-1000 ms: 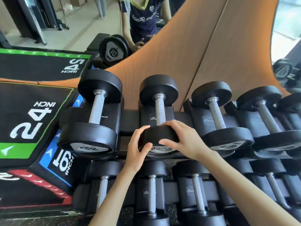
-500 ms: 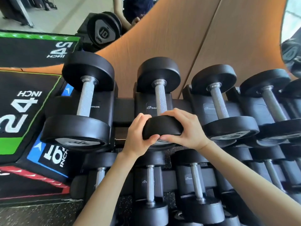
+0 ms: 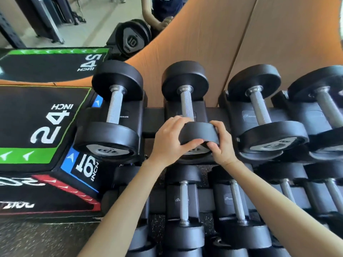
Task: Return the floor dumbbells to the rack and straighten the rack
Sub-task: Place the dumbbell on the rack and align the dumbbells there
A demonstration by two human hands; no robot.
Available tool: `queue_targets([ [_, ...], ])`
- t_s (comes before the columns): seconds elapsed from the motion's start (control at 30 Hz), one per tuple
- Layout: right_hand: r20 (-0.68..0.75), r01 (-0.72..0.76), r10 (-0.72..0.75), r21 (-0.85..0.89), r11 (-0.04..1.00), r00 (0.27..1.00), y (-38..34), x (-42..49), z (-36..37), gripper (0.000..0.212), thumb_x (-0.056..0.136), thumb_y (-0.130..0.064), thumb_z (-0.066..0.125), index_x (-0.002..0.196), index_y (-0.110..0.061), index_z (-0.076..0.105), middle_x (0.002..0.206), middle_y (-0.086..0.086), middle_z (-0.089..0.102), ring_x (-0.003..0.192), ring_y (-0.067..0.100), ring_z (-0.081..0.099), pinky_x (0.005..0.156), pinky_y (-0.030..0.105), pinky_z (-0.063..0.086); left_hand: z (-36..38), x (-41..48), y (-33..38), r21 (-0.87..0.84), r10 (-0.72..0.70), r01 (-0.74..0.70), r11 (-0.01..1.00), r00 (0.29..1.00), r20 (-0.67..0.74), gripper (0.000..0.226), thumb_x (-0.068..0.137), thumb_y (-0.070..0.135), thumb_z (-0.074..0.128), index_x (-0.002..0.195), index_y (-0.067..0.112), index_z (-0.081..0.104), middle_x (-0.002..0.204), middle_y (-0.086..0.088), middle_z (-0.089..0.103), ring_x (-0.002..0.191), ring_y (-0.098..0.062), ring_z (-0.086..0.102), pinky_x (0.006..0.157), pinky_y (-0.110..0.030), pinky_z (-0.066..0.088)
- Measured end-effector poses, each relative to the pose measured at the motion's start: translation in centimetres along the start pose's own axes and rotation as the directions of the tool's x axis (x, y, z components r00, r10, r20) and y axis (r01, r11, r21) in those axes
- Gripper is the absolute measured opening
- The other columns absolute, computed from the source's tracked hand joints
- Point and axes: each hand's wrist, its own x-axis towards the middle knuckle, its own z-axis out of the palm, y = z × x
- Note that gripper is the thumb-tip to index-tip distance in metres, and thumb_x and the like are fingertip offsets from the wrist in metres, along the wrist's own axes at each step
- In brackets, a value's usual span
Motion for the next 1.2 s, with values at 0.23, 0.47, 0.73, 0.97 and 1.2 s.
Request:
queue_targets([
  [0.23,-0.023,-0.057,0.058,0.071,0.996,0.998,0.4,-1.1,-0.6,0.071,0.081,-0.057,0.044,0.115,0.005,0.043,0.095,-0.016,0.045,0.083,-0.015,0.045,0.071,0.008,0.036,0.3,-4.5,-3.0,-0.426,-0.403,0.471,0.772,0.882,0.245,0.04,0.08,0.033,0.057,0.115,0.033,0.038,0.115,0.006,0.056,0.109,-0.004,0.054,0.095,-0.017,0.038],
  [0.47,0.03,-0.075,0.073,0.09,0.993,0.997,0.1,-1.1,-0.2,0.061,0.075,-0.04,0.043,0.117,0.005,0.043,0.093,-0.017,0.046,0.082,-0.013,0.046,0.07,0.005,0.035,-0.3,-5.1,-3.0,-0.13,-0.5,0.531,0.838,0.84,0.209,0.043,0.093,0.017,0.055,0.133,0.014,0.038,0.135,-0.006,0.051,0.133,-0.025,0.038,0.101,-0.039,0.036],
  [0.73,0.137,-0.108,0.098,0.066,0.992,0.986,-0.9,-1.6,-1.2,0.066,0.08,-0.048,0.041,0.128,-0.002,0.038,0.109,-0.004,0.048,0.092,-0.002,0.045,0.083,0.004,0.034,-1.8,-4.6,-0.2,0.059,-0.527,0.528,0.847,0.824,0.209,0.055,0.095,0.043,0.046,0.141,0.016,0.033,0.132,0.002,0.054,0.121,-0.02,0.05,0.092,-0.032,0.042],
  [0.97,0.161,0.017,0.059,-0.438,0.899,0.985,-4.2,-2.1,-4.4,0.061,0.087,-0.054,0.038,0.134,-0.015,0.04,0.129,0.005,0.049,0.121,0.02,0.042,0.103,0.041,0.027,-8.6,-4.9,3.5,0.516,-0.191,0.084,0.852,0.969,0.157,0.036,0.095,0.033,0.049,0.124,0.015,0.058,0.115,-0.003,0.064,0.11,-0.021,0.056,0.083,-0.036,0.048],
  [1.2,0.186,0.199,-0.098,-0.666,0.719,0.978,-9.8,-5.5,-2.3,0.065,0.085,-0.042,0.042,0.141,-0.01,0.033,0.142,0.014,0.039,0.134,0.026,0.031,0.109,0.051,0.021,-12.0,-10.8,3.0,0.637,-0.113,-0.027,0.771,0.977,0.178,0.049,0.088,0.031,0.045,0.134,0.014,0.051,0.136,-0.009,0.051,0.129,-0.028,0.042,0.112,-0.045,0.027],
])
